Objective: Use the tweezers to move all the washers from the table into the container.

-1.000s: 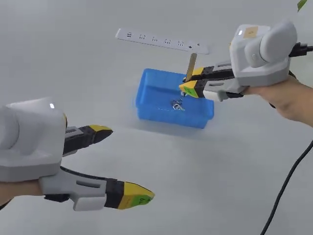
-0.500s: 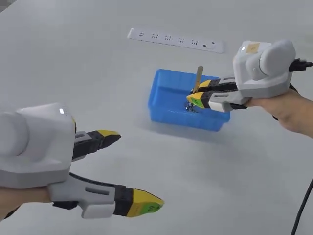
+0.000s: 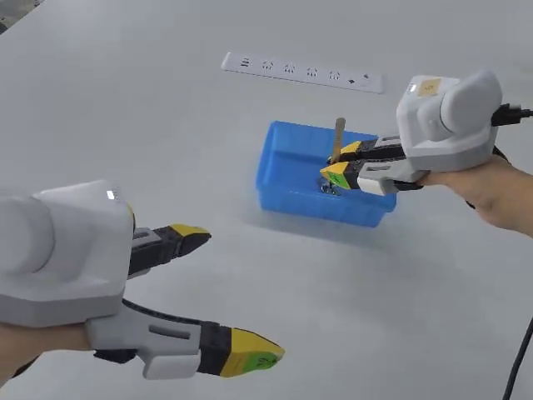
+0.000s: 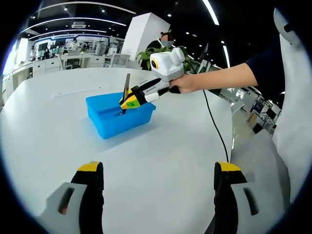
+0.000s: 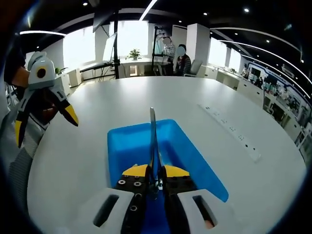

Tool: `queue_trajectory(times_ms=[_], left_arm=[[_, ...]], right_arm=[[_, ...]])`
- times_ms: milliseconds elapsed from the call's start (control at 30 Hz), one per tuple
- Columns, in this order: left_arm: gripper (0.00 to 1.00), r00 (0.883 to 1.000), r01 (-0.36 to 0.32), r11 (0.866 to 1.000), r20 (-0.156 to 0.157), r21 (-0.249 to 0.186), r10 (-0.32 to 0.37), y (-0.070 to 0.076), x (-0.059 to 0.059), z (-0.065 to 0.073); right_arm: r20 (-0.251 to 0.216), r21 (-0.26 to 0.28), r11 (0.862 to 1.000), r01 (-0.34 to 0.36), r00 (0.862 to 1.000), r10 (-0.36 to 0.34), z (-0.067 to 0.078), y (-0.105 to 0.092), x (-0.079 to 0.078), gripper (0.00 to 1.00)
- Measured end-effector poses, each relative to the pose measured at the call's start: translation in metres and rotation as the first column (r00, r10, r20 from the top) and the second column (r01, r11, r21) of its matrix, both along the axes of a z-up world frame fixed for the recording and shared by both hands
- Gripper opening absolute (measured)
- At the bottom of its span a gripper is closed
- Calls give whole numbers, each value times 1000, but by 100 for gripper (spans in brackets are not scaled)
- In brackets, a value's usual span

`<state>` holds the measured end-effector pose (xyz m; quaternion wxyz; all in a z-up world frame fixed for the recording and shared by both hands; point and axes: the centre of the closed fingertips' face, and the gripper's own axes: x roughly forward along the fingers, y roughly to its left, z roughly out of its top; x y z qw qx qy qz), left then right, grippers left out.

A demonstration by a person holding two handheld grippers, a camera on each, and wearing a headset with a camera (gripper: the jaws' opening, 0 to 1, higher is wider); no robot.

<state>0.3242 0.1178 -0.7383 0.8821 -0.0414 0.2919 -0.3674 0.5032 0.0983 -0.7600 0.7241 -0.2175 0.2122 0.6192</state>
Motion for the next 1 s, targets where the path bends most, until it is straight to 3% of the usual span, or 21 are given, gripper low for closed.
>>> queue_trajectory(times_ms=[167, 433, 500, 567, 667, 700, 833, 1000], left_arm=[[99, 1000, -4, 1000, 4, 2, 4, 2, 1, 2], [99, 1000, -4, 1000, 14, 3, 4, 2, 6, 6], [99, 1000, -1, 1000, 24, 6, 1, 1, 9, 9], [99, 999, 6, 1000, 54, 4, -6, 2, 18, 17], [99, 994, -18, 999, 109, -33, 21, 6, 47, 38], [99, 989, -23, 999, 147, -43, 29, 8, 62, 49], [94, 974, -21, 999, 224, -39, 29, 9, 104, 75], [91, 967, 12, 998, 254, -59, 3, -7, 139, 87]], right_arm=[[-34, 50, 998, 32, 999, -30, 3, 5, 0, 12], [-38, 41, 999, 27, 999, -25, 0, 4, -3, 12], [-34, 43, 999, 21, 999, -20, 0, 3, -5, 11], [-39, 56, 998, 17, 999, -15, 2, 4, -7, 11], [-29, 57, 998, 7, 1000, -6, 3, 3, -8, 11], [-29, 61, 998, 6, 1000, -4, 3, 3, -9, 11], [-19, 66, 998, -8, 1000, 9, 4, 4, -10, 11], [-4, 65, 998, -10, 1000, 10, 5, 4, -11, 11]])
